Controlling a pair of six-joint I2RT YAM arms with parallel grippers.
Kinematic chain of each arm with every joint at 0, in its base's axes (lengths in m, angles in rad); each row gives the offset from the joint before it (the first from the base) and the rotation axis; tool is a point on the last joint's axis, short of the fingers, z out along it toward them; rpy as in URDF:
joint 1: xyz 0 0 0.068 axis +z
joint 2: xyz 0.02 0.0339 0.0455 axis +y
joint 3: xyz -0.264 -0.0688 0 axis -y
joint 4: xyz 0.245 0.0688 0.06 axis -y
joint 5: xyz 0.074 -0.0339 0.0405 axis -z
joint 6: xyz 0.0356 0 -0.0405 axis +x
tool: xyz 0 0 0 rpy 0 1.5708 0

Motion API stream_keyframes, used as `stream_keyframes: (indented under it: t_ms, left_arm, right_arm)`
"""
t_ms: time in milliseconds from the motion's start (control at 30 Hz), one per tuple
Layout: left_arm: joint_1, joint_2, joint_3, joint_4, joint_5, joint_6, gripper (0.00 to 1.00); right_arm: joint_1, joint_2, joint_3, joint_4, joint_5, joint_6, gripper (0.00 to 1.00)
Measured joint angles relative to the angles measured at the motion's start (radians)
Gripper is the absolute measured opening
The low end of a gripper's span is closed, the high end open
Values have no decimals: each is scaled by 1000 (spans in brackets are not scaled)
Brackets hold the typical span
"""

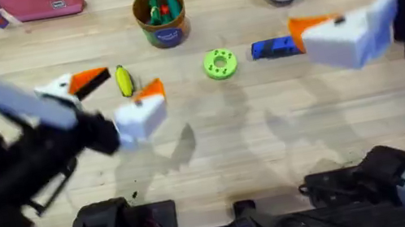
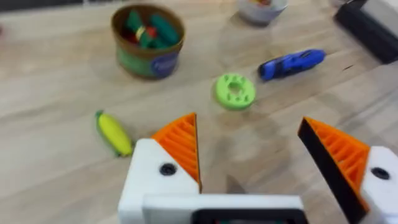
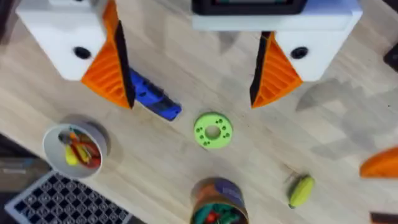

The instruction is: Pick up the gripper from the table and insert it into the empty holder that is missing its gripper. Then pick up a screw, insert it into the mounting hole, and use the screwdriver to tighten it. Finally, clean up the table by picking up the vegetable and placing it into the bucket.

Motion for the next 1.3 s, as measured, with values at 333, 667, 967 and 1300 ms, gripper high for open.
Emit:
stream_keyframes:
  t_ms: [333,667,967,1300]
  left_arm:
    - [0,473,296,-147,-209,27,985]
    - [0,814,513,-316,-394,30,985]
    - [3,1060,519,-174,-446,18,985]
    - [5,1307,558,-142,-489,-55,985]
  right_arm:
    - [-1,-150,-303,53,51,149,994]
    - [-1,-152,-339,68,57,235,994]
    - [-1,-152,-339,69,58,248,993]
    - [-1,-152,-340,90,58,249,994]
